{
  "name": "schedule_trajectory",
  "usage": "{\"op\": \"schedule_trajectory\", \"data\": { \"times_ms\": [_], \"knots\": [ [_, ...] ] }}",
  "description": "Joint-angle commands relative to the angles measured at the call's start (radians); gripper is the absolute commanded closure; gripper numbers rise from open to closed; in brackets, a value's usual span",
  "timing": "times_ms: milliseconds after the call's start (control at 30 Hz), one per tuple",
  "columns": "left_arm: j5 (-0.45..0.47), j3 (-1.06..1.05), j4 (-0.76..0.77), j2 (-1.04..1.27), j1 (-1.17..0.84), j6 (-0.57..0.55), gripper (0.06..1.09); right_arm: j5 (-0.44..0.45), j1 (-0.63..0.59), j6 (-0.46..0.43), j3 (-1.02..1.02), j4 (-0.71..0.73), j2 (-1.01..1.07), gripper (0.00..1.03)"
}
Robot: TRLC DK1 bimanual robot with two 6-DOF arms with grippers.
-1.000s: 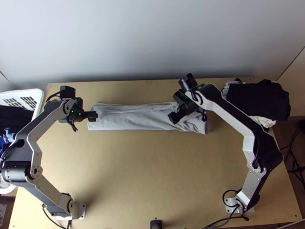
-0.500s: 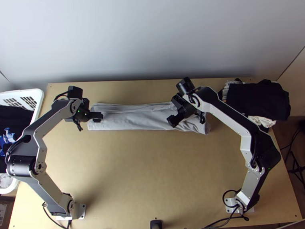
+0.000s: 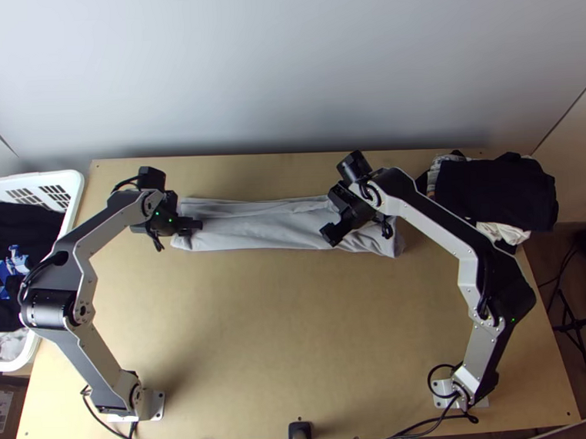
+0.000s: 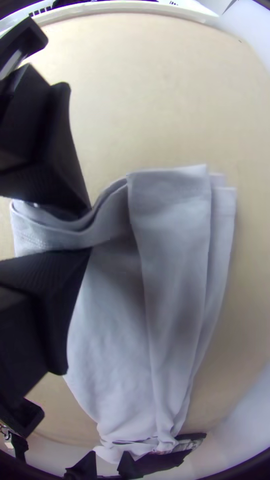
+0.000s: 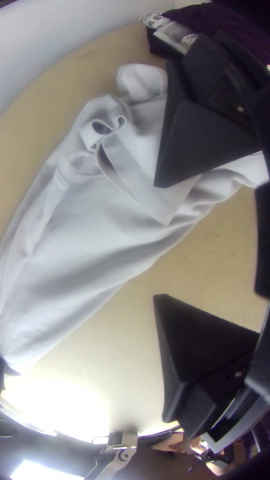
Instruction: Fold the t-shirt
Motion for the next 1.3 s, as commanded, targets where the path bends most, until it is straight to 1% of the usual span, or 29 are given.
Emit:
{"op": "schedule_trajectory", "data": {
  "times_ms": [0, 333, 467, 633, 700, 767, 867, 1000, 1100, 1267],
  "knots": [
    [-0.001, 0.021, -0.016, -0.012, -0.005, -0.015, 1.05, 0.002, -0.011, 0.001, -0.005, 0.008, 0.025, 0.03],
    [0.059, 0.15, -0.122, -0.144, -0.05, -0.052, 1.05, 0.003, -0.037, 0.001, -0.022, 0.049, 0.089, 0.03],
    [0.106, 0.218, -0.17, -0.19, -0.074, -0.061, 1.05, 0.005, -0.054, 0.001, -0.027, 0.052, 0.115, 0.03],
    [0.188, 0.293, -0.173, -0.232, -0.108, -0.08, 1.05, 0.006, -0.073, 0.001, -0.038, 0.064, 0.135, 0.03],
    [0.208, 0.314, -0.173, -0.24, -0.129, -0.081, 1.05, 0.006, -0.076, 0.004, -0.041, 0.066, 0.143, 0.03],
    [0.211, 0.337, -0.171, -0.24, -0.16, -0.081, 1.05, 0.006, -0.076, 0.025, -0.042, 0.066, 0.142, 0.03],
    [0.215, 0.366, -0.171, -0.231, -0.2, -0.09, 1.05, 0.005, -0.076, 0.05, -0.051, 0.066, 0.082, 0.03],
    [0.218, 0.38, -0.148, -0.22, -0.258, -0.106, 1.05, 0.003, -0.094, 0.062, -0.036, 0.064, -0.049, 0.03],
    [0.234, 0.394, -0.121, -0.203, -0.297, -0.121, 1.05, -0.001, -0.134, 0.07, -0.045, 0.063, -0.144, 0.03],
    [0.241, 0.397, -0.029, -0.18, -0.367, -0.159, 1.05, -0.031, -0.218, 0.07, -0.101, 0.046, -0.285, 0.03]
  ]
}}
